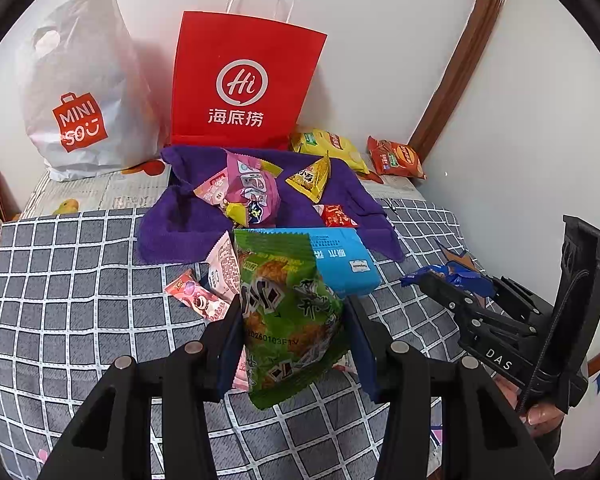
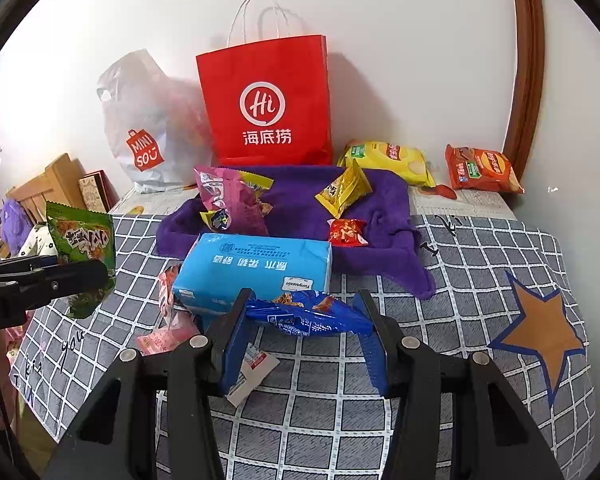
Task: Organize snacks
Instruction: 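Carry the blue candy and green chip bag over the towel with both tools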
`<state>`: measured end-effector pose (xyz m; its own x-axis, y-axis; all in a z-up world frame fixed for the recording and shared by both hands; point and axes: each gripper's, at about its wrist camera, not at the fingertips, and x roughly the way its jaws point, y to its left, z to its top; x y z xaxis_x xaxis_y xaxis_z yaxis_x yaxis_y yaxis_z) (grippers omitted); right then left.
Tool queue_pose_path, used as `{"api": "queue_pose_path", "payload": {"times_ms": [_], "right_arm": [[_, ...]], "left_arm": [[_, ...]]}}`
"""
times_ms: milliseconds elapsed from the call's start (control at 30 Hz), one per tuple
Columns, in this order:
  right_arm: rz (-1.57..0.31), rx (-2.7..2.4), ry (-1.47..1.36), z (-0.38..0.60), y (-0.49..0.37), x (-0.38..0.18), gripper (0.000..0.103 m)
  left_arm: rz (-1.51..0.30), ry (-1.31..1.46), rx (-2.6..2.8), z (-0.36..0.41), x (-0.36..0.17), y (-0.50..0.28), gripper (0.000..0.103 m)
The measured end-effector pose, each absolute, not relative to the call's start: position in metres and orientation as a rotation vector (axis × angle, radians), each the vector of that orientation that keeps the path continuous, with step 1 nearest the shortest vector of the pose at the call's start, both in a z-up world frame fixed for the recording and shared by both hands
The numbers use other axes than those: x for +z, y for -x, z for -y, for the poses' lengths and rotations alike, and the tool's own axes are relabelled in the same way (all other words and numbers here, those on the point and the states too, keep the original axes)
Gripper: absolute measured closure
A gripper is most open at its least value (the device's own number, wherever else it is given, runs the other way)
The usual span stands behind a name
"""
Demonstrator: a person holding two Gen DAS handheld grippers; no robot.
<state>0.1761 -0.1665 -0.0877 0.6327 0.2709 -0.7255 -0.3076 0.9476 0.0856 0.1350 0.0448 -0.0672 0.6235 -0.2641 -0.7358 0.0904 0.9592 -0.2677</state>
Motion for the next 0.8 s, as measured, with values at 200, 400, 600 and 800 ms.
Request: {"api": "queue_pose_path", "payload": {"times_ms": [200,400,600,800], "right_arm": [[-0.812,0.33,0.053,0.168,-0.184,-0.083,0.053],[-0.8,0.33,0.063,0.164,-0.197,-0.077,0.053],[-0.8,0.328,0.071,0.159,-0.223,-0.074,0.053],[-0.811,0.35,0.031,0.153,-0.26,-0.074,0.053]], "left_arm": [[-0.873,0.211,-0.202,-0.044,-0.066,-0.142,0.057],[-0.869,0.2,-0.192,-0.046,-0.065,-0.153,0.057],[-0.864,0.197,-0.167,-0.053,-0.062,-0.169,0.057],[-0.864,0.194,-0.119,-0.068,-0.062,-0.194,0.057]]}}
